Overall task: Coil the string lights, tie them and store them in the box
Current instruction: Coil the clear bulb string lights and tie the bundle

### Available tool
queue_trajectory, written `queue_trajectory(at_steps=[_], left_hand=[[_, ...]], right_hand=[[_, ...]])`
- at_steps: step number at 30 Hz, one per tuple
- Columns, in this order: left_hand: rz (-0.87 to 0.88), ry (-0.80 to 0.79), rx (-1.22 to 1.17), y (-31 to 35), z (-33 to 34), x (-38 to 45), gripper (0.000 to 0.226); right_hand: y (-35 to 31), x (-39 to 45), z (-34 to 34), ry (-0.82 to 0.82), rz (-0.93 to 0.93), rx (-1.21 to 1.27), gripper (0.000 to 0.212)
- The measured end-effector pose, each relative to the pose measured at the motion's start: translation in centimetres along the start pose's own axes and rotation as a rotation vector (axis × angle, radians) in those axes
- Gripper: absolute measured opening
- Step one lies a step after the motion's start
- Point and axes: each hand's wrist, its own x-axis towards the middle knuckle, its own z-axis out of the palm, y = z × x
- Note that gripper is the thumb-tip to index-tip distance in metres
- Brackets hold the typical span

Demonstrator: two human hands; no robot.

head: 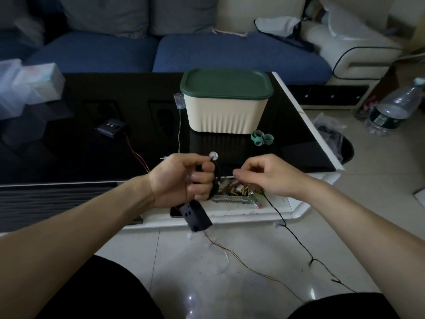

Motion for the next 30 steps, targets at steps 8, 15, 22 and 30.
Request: queue_trajectory(at_steps=[8, 15, 22, 30], left_hand=[[0.234, 0.192, -0.202, 1.6, -1.4, -0.2, 0.033], [0.232, 0.276, -0.199, 1.5, -2.2, -0.4, 0.04], [0.174, 0.348, -0.109, 0.7, -1.4, 0.1, 0.047], [0.098, 0.369, 0.022, -0.4, -0.4, 1.1, 0.051]], right_hand=[[1.1, 0.0, -1.1, -0.184, 0.247, 0.141, 0.057], [3.2, -0.2, -2.8, -0.106, 0.392, -0.21, 0.051], [1.4, -0.4, -1.6, -0.213, 0.462, -0.405, 0.05], [-4.2, -2.1, 3.2, -0.466, 0.311, -0.669, 0.05]])
